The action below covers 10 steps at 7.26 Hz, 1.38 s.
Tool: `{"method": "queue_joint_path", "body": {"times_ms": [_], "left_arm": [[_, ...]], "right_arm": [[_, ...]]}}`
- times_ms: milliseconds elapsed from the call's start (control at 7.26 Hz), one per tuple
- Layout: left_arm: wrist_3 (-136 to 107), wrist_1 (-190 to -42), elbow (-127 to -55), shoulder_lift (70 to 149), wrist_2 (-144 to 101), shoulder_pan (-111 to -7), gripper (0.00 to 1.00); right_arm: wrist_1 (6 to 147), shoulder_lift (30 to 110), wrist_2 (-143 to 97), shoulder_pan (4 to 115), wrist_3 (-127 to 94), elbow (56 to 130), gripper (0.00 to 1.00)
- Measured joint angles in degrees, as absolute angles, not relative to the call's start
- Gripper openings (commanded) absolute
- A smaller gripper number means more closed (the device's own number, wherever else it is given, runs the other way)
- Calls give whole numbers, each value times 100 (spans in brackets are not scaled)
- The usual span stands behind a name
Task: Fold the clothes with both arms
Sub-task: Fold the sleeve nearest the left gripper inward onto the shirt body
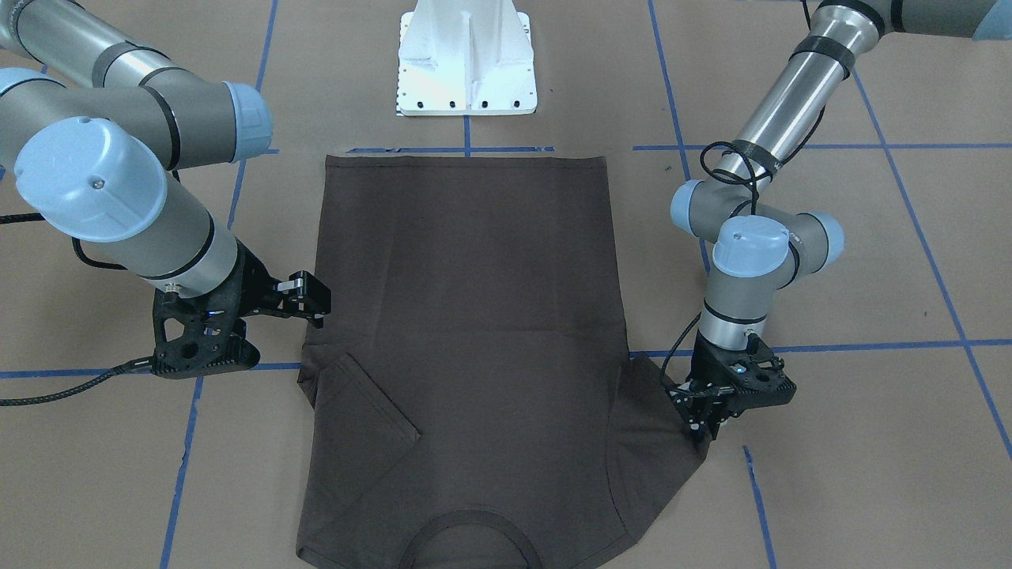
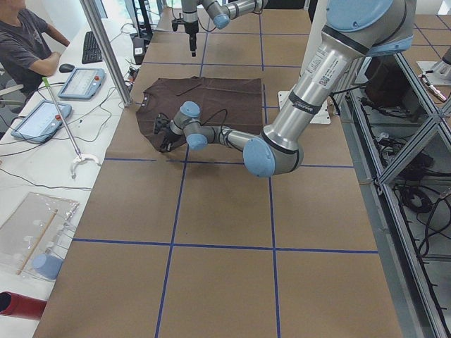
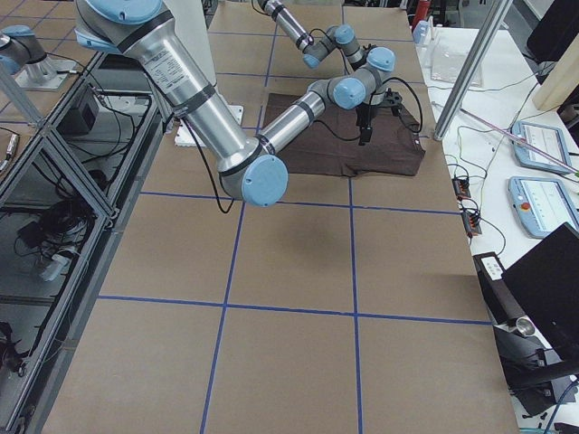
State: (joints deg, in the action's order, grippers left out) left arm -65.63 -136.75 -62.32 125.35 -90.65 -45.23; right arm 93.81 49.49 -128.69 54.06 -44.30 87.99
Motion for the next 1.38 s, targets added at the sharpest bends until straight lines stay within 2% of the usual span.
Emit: {"method": "queue_joint_path", "body": {"times_ms": [413,827,1240,1378], "left_arm": [[-6569,-13217,-6575,12740,-9269,-4557,0],[-6981,-11911,-6846,13649,-9535,-4574,0],[-7481,-11810,-6247,14241,-9505,-4501,0],[-7545,-11964,-6023,14348,-9498,-4458,21]], "right_arm": [[9366,4971,-12867,5389,-4414,8798,100],[9361,4992,-12875,5407,-4393,8827,100],[9355,5084,-12889,5486,-4336,8892,100],[9354,5103,-12885,5489,-4334,8910,100]]}}
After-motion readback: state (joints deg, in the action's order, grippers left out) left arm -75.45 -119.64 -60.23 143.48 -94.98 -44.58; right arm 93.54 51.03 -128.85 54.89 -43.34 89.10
